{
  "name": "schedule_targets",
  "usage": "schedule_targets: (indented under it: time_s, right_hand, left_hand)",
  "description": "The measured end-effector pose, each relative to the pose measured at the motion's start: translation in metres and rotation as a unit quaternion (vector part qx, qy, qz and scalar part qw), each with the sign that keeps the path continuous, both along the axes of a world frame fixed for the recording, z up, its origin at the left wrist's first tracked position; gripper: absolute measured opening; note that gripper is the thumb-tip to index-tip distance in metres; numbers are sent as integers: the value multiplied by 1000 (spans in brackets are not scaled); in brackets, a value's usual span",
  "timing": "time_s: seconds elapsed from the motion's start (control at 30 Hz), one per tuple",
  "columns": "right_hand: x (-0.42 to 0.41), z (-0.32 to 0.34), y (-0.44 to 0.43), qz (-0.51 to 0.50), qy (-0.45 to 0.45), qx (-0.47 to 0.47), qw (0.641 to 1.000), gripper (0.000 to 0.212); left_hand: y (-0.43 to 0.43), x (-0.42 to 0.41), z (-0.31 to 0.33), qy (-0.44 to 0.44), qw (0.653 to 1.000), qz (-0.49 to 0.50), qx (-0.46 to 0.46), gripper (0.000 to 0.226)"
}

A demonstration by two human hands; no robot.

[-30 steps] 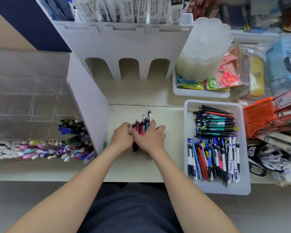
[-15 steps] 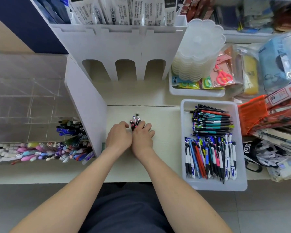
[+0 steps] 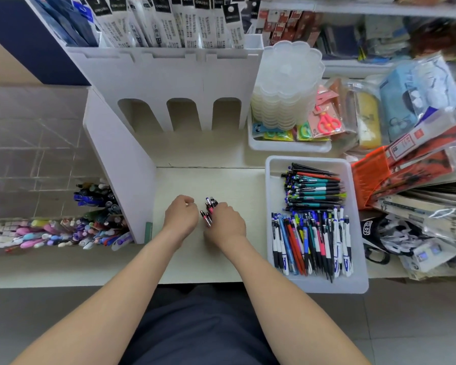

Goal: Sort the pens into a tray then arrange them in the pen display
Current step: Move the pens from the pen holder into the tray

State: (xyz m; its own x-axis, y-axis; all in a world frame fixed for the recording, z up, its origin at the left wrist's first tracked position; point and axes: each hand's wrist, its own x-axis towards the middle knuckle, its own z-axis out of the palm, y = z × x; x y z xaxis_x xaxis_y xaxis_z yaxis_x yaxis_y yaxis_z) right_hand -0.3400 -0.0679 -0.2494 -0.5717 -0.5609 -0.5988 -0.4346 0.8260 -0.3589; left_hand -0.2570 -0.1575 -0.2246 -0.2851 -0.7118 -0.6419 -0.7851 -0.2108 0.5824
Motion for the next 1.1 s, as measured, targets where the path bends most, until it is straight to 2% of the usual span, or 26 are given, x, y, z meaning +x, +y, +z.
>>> schedule_targets:
  time_s: [0.1, 0.2, 0.4, 0.53, 0.63, 0.77, 0.83, 0.93, 1.0, 1.1]
  right_hand:
    - [-15, 27, 17, -83, -81, -89, 989, 34]
    - [-43, 59, 44, -118, -81, -145, 979, 27]
    - [-96, 74, 131, -173, -28, -124, 977, 28]
    - [-108, 58, 168, -151, 15, -74, 986, 40]
    - [-109, 48, 179, -126, 43, -59, 989, 56]
    - [-111, 48, 186, -136, 61, -74, 986, 73]
    - [-113, 50, 190, -147, 50, -92, 983, 67]
    - [-120, 53, 196, -176, 22, -130, 976, 40]
    - [-126, 56, 199, -205, 1, -147, 968, 30]
    - [-134, 56, 203, -219, -8, -153, 963, 19]
  left_hand:
    - [11, -11, 6, 49, 998, 44, -6, 25]
    - [27, -28, 14, 127, 990, 50, 17, 25]
    - [76, -67, 20, 154, 985, -79, 29, 32]
    - [105, -88, 23, 146, 975, -166, -3, 28]
    - [117, -100, 26, 136, 956, -253, -50, 29]
    - [128, -115, 30, 95, 918, -371, -102, 44]
    - [132, -122, 31, 72, 907, -403, -94, 52]
    - [135, -128, 28, 45, 893, -438, -96, 61]
    - [135, -131, 22, 19, 884, -456, -98, 55]
    - [139, -134, 17, 12, 874, -473, -110, 35]
